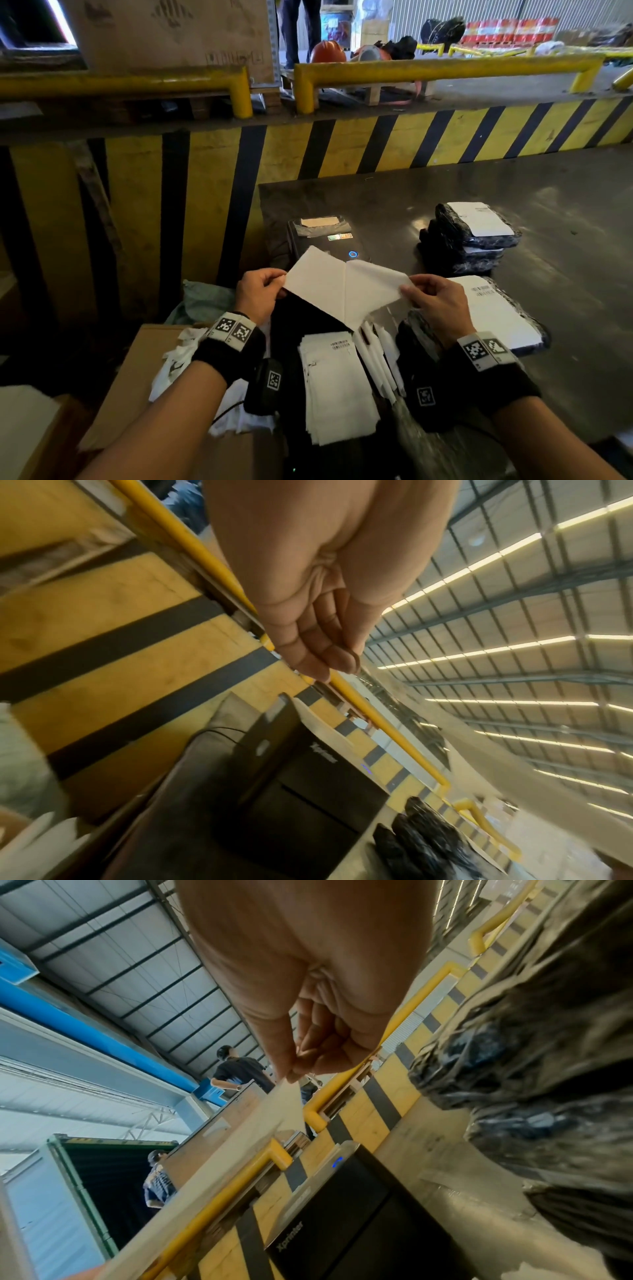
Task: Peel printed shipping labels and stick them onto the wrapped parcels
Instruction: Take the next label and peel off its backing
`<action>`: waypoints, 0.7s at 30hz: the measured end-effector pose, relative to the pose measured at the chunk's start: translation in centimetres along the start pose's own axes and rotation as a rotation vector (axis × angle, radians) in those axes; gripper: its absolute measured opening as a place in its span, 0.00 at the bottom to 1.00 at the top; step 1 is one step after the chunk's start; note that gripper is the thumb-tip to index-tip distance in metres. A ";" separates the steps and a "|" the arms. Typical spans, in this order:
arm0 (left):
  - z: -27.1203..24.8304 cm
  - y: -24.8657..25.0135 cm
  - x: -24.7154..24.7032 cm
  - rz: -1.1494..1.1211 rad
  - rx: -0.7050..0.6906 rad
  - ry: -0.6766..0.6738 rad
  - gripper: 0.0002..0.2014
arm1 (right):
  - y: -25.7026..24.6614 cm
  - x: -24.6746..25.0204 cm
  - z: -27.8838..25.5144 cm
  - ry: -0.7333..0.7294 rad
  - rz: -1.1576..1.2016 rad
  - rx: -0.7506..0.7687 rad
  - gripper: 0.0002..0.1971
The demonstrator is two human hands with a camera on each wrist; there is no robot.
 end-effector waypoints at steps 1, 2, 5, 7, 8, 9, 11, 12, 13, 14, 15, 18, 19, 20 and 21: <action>0.2 -0.8 0.6 -0.024 0.034 0.022 0.09 | 0.1 0.6 0.1 0.027 -0.044 0.015 0.07; 0.5 -1.8 1.2 -0.054 0.072 0.044 0.09 | 0.1 1.0 0.2 0.045 -0.085 0.033 0.08; 1.1 -4.7 3.4 -0.143 0.219 0.118 0.10 | -0.3 1.9 0.6 0.059 -0.171 0.082 0.11; 1.5 -6.5 4.9 -0.123 0.283 0.162 0.11 | -0.7 2.3 0.8 0.054 -0.195 0.094 0.12; 1.7 -7.2 5.7 -0.101 0.296 0.179 0.11 | -1.0 2.5 0.9 0.045 -0.201 0.099 0.12; 1.8 -7.6 6.5 -0.077 0.302 0.198 0.11 | -1.3 2.6 0.9 0.033 -0.204 0.106 0.12; 1.9 -7.9 7.7 -0.054 0.293 0.219 0.10 | -2.1 2.6 0.8 -0.012 -0.225 0.135 0.12; 1.9 -7.7 8.1 -0.053 0.276 0.224 0.09 | -2.5 2.3 0.7 -0.041 -0.242 0.153 0.12; 1.7 -7.3 8.3 -0.051 0.254 0.221 0.09 | -2.8 1.9 0.5 -0.072 -0.254 0.173 0.12; 1.5 -6.6 8.3 -0.051 0.230 0.209 0.09 | -3.0 1.5 0.4 -0.102 -0.262 0.186 0.12; 1.3 -5.8 8.1 -0.062 0.206 0.192 0.09 | -3.0 0.9 0.3 -0.130 -0.267 0.194 0.12; 0.7 -3.4 7.1 -0.170 0.143 0.145 0.07 | -2.2 -0.8 -0.1 -0.189 -0.282 0.191 0.11; 0.5 -2.7 6.8 -0.192 0.132 0.132 0.07 | -1.5 -1.2 -0.3 -0.201 -0.295 0.179 0.10; 0.3 -2.1 6.4 -0.209 0.125 0.118 0.06 | -0.9 -1.6 -0.4 -0.216 -0.316 0.168 0.10; 0.1 -1.7 5.9 -0.225 0.125 0.101 0.06 | 0.0 -2.0 -0.6 -0.231 -0.336 0.154 0.10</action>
Point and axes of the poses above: each hand's wrist, its own z-axis towards the middle knuckle, its own x-axis out of the back of the hand, y = z × x, the point moved 4 cm from there along z, towards the middle knuckle, and after that the axes turned 8 degrees about z, right-handed, at the moved point
